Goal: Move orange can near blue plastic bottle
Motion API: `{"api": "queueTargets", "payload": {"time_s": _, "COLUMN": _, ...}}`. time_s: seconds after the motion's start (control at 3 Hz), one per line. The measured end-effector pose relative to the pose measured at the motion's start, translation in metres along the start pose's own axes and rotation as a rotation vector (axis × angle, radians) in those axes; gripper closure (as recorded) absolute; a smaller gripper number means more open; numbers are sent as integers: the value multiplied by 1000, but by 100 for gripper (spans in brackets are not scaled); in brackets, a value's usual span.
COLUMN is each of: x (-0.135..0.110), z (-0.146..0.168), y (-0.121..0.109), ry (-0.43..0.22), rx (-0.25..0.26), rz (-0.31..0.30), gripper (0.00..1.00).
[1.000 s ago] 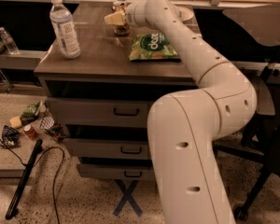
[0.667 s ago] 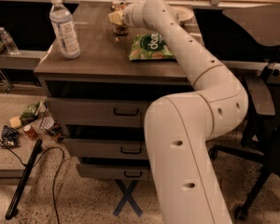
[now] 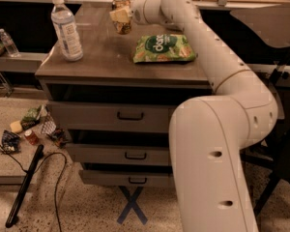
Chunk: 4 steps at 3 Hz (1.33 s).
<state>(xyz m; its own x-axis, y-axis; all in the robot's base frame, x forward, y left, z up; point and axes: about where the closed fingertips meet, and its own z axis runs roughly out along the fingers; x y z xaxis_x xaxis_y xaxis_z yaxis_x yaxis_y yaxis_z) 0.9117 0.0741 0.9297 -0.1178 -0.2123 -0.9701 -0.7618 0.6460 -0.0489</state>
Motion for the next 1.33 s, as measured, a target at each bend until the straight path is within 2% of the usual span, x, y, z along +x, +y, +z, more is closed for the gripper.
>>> {"api": "queueTargets", "payload": {"time_s": 0.33, "x": -10, "z": -17, "y": 41, "ry": -4, "rx": -111, "rz": -27, "gripper": 100}}
{"api": "queueTargets", "payload": {"time_s": 0.67, "x": -14, "z": -22, "y": 105, "ry": -36, "rx": -249, "rz": -40, "gripper": 100}}
{"api": "queueTargets", "payload": {"time_s": 1.33, "x": -13, "z": -19, "y": 103, "ry": -32, "rx": -243, "rz": -36, "gripper": 100}}
